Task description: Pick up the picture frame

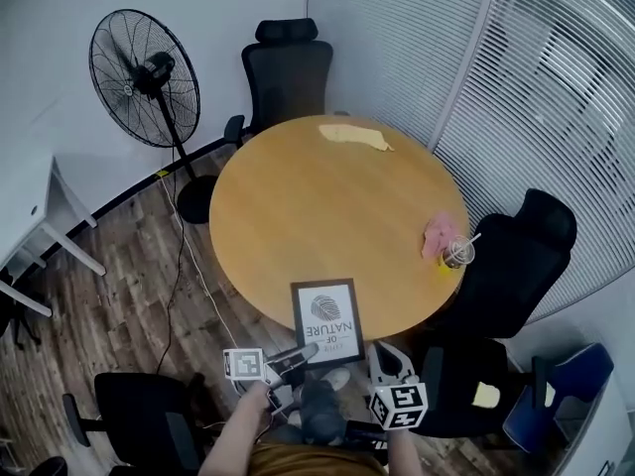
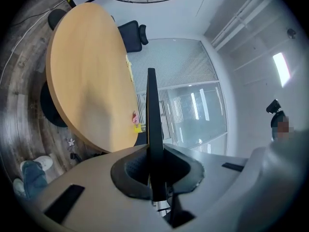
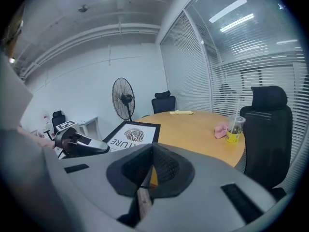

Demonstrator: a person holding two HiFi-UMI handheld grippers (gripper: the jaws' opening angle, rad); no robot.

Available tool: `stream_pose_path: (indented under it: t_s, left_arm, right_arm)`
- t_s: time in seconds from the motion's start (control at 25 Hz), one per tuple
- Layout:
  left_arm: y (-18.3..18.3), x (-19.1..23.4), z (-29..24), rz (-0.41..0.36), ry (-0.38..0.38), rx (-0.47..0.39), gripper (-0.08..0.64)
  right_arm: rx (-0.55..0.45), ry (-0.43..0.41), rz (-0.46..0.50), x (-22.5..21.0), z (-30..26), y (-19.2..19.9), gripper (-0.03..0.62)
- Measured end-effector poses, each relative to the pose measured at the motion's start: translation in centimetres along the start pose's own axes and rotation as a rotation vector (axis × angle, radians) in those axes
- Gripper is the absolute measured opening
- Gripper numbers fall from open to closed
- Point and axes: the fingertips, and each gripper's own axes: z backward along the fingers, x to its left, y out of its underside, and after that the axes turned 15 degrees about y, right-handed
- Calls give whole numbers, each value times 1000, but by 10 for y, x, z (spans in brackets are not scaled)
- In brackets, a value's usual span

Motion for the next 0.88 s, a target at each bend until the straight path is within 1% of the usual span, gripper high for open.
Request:
stream_pose_path:
  t_s: [0.04,0.16,0.24,0.28,0.32,0.44,0.72,0.88]
  left_arm:
    - [0,-1,3,-19,-5,2,58]
    - [0,-21,1,-15,66,-29,58]
    - [-1,-49,-8,13,194,-67,58]
    - [-2,-59,-10,23,239,-83,58]
    - [-2,-65,-9,33,260,-98,58]
    - [-3,-74,0,33,275,-126,58]
    - [1,-92,12,-17,309,-130,58]
    - [3,-99,16,-18,319,-139,58]
  right_arm:
    - [-15,-1,-9,1,4,-3,12]
    - [-52,-5,-32,3,13,-10,12]
    - [-65,-1,-30,5,18,-13,12]
    - [-71,0,-27,6,20,-14,12]
    - [-78,1,-24,8,23,-16,12]
    - [-100,-1,-21,13,32,-21,12]
    - [-134,17,-20,17,49,-26,12]
    - [-149,24,-18,18,57,-28,12]
